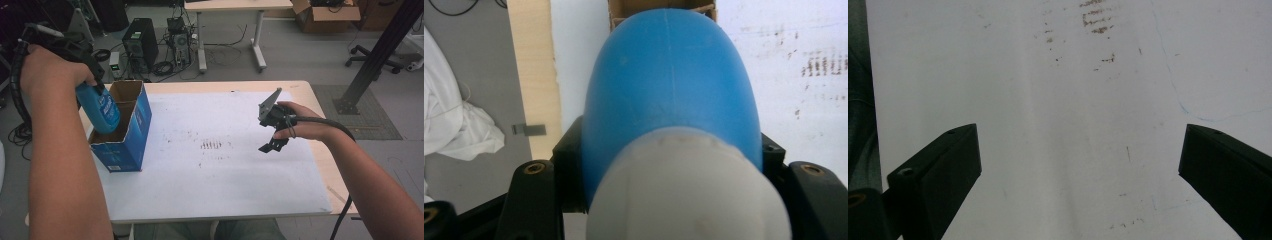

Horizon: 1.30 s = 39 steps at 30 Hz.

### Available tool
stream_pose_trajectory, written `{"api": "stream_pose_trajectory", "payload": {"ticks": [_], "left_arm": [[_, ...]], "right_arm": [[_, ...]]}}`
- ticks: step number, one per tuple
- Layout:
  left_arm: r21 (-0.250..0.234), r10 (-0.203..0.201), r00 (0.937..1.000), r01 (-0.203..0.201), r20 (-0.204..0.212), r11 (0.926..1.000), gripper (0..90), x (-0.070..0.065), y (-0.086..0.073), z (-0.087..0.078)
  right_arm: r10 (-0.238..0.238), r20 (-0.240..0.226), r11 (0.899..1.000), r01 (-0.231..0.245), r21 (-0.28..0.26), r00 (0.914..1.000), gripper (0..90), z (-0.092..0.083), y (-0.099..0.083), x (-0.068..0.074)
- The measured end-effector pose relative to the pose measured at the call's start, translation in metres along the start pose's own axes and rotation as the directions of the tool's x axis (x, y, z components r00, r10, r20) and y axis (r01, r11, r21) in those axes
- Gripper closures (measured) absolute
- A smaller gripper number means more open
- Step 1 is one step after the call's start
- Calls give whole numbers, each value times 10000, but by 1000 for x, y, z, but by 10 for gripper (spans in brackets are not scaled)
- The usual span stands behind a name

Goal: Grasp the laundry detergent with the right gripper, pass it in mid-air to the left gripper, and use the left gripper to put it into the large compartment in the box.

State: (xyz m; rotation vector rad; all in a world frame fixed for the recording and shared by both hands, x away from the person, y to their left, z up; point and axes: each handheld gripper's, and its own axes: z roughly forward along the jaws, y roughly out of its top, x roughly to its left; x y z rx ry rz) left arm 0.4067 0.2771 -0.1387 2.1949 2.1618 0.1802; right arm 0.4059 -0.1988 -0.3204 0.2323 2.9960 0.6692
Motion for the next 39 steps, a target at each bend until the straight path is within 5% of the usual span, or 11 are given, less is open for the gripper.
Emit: {"api": "stream_pose_trajectory", "payload": {"ticks": [39], "left_arm": [[503,325,9995,-323,-34,9982,387,-11,-1,88]], "right_arm": [[131,-54,9999,-131,7,9999,33,3,-6,1]]}}
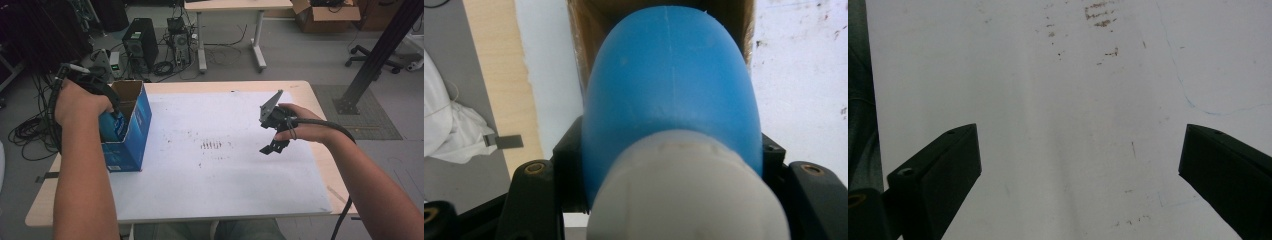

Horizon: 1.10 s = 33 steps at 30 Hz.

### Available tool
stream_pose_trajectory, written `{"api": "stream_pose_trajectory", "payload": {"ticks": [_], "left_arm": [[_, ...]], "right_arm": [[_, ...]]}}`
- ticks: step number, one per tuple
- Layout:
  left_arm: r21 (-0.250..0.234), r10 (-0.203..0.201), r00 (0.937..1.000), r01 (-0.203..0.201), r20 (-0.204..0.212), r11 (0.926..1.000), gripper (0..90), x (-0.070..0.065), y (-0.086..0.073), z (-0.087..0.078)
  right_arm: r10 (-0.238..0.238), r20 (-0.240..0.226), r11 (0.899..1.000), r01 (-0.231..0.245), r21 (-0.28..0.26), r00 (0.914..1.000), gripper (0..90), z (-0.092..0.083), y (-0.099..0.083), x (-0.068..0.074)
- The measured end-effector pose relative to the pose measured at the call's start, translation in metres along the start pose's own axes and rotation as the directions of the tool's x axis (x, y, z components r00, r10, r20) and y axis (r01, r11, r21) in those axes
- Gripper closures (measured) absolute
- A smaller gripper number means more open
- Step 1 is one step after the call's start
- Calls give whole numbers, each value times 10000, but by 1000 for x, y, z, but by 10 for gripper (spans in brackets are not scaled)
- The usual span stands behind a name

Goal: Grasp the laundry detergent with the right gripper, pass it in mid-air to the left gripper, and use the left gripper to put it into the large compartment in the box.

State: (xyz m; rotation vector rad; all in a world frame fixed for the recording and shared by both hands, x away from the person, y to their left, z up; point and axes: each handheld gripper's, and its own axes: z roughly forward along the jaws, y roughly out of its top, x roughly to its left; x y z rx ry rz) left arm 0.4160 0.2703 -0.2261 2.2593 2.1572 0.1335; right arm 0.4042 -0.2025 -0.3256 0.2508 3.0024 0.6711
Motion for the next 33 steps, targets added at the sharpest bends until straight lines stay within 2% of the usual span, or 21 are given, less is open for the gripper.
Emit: {"api": "stream_pose_trajectory", "payload": {"ticks": [12,33], "left_arm": [[179,47,10000,-48,32,9998,387,-2,0,27],[348,111,9999,-115,105,9993,386,-4,0,54]], "right_arm": [[-44,-41,10000,44,1,10000,34,2,0,0],[61,-76,10000,-61,20,10000,33,6,-2,-1]]}}
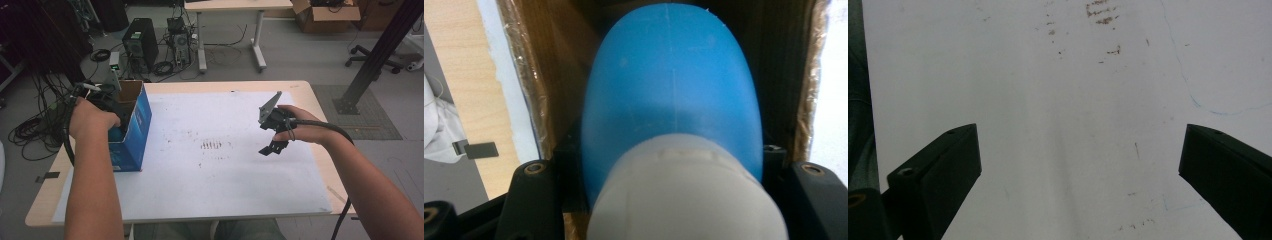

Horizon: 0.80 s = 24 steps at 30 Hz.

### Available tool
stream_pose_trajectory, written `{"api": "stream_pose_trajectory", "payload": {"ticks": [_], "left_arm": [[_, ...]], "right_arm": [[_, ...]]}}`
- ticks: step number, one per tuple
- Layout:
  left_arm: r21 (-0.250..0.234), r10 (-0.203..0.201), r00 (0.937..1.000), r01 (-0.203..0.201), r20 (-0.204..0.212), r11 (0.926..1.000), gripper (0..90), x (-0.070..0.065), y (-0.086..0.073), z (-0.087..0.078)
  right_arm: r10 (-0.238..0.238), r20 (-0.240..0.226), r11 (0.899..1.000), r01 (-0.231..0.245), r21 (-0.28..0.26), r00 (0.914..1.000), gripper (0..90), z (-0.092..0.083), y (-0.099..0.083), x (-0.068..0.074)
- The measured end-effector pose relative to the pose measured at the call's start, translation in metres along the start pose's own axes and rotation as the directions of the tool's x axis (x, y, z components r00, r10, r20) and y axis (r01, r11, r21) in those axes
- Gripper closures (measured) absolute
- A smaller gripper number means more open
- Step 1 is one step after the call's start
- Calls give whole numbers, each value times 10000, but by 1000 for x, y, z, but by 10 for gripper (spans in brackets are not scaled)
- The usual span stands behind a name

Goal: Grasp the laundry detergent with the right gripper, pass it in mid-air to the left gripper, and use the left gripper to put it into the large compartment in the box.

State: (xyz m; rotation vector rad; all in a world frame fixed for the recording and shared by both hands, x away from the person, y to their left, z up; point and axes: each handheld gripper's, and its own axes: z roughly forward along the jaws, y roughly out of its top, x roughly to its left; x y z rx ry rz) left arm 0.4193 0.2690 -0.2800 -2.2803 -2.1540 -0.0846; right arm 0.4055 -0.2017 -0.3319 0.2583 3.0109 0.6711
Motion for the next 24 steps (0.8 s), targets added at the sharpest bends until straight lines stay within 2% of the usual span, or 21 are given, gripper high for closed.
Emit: {"api": "stream_pose_trajectory", "payload": {"ticks": [14,24], "left_arm": [[75,12,10000,-13,44,10000,386,1,-2,14],[-41,49,10000,-49,60,10000,385,1,-4,14]], "right_arm": [[-5,-15,10000,5,22,10000,33,2,1,0],[-11,-24,10000,11,29,10000,34,4,2,1]]}}
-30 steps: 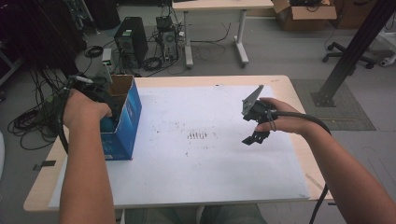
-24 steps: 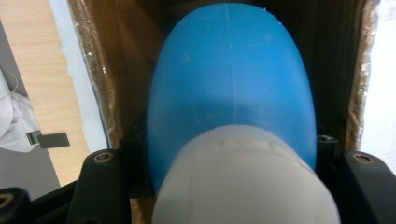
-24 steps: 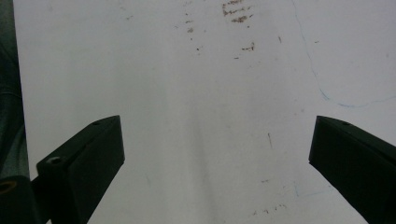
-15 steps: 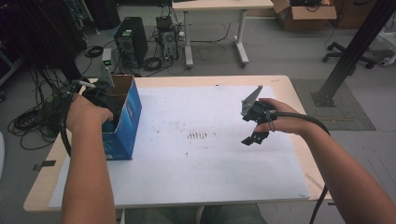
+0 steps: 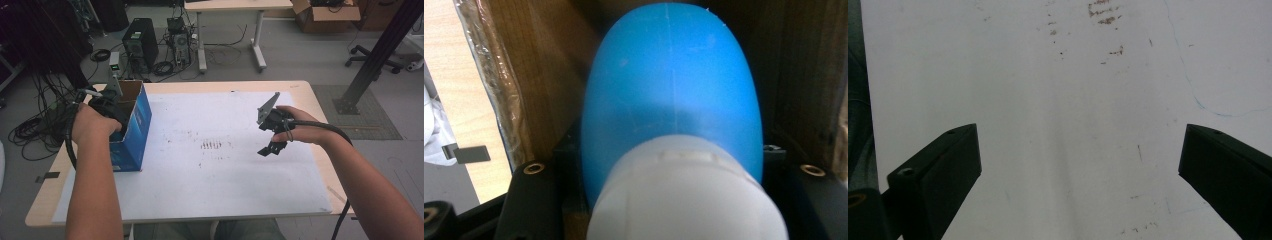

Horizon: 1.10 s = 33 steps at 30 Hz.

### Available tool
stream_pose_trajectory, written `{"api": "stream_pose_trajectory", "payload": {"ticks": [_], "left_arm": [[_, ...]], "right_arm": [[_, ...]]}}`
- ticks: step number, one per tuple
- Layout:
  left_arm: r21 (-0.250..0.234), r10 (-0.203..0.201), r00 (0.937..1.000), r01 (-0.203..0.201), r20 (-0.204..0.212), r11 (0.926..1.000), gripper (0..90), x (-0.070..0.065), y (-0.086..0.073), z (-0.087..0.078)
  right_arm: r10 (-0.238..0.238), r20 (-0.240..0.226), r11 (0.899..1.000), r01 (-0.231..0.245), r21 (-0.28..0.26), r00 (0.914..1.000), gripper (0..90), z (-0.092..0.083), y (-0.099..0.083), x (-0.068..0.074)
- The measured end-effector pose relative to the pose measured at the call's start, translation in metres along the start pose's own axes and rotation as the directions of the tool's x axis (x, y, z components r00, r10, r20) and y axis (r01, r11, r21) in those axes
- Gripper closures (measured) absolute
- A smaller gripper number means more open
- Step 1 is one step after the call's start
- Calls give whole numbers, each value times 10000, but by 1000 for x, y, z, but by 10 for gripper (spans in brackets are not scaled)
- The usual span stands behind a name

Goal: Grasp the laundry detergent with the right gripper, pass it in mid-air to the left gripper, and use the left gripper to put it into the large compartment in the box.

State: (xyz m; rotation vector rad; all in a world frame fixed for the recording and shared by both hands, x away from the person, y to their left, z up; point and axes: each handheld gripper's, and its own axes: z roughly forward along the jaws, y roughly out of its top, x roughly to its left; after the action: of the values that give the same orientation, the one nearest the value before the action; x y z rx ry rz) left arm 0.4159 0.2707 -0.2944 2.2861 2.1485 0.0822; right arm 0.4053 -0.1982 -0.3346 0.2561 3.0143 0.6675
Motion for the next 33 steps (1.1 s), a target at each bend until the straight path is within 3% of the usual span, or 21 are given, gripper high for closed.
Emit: {"api": "stream_pose_trajectory", "payload": {"ticks": [18,33], "left_arm": [[-81,160,9998,-159,137,9998,368,0,-2,-1],[-103,-25,9997,27,225,9999,291,0,-4,-3]], "right_arm": [[15,11,10000,-15,-16,10000,33,1,-2,1],[-2,-10,10000,2,-53,10000,33,1,-4,1]]}}
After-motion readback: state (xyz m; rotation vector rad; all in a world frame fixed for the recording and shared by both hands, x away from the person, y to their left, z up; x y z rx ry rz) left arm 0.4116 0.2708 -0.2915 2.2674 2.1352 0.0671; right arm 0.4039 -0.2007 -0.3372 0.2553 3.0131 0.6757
